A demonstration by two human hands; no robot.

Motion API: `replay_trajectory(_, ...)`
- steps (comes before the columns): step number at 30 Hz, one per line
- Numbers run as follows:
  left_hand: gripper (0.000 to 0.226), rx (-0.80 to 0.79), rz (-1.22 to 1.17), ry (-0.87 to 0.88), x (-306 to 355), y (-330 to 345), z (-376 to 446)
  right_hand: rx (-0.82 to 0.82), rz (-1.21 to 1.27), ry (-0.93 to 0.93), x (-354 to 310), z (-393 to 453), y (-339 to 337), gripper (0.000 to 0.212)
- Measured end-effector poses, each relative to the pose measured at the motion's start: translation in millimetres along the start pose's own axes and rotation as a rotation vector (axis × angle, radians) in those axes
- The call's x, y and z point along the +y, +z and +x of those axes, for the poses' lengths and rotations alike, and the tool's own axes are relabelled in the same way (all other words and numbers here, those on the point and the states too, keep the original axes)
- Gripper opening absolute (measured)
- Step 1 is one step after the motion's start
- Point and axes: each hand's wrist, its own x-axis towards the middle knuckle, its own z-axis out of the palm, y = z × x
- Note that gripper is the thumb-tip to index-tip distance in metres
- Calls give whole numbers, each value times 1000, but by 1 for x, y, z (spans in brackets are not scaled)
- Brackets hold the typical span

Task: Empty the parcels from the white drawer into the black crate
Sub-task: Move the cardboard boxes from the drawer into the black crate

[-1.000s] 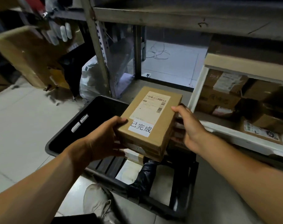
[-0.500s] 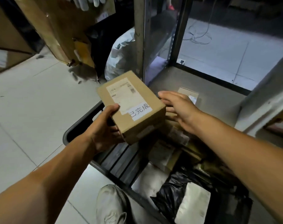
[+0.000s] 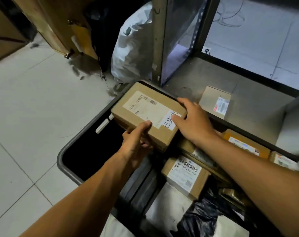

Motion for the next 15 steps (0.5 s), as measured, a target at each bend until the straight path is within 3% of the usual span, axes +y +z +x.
replay_trajectory(2,34,71,51,-42,-9,9,11,-70,-343,-106,7,-5,8,62)
replay_trajectory(4,10,131,148,-89,-18,14,20,-206,-652,-168,16,-9,18,70)
replay_trajectory(7,24,144,254,-93,-26,17,24,-344,-863,-154,27,-9,27,82)
replay_trajectory(15,28,127,349,-81,-26,9,37,-376,-1066,-194,32,-7,36,106)
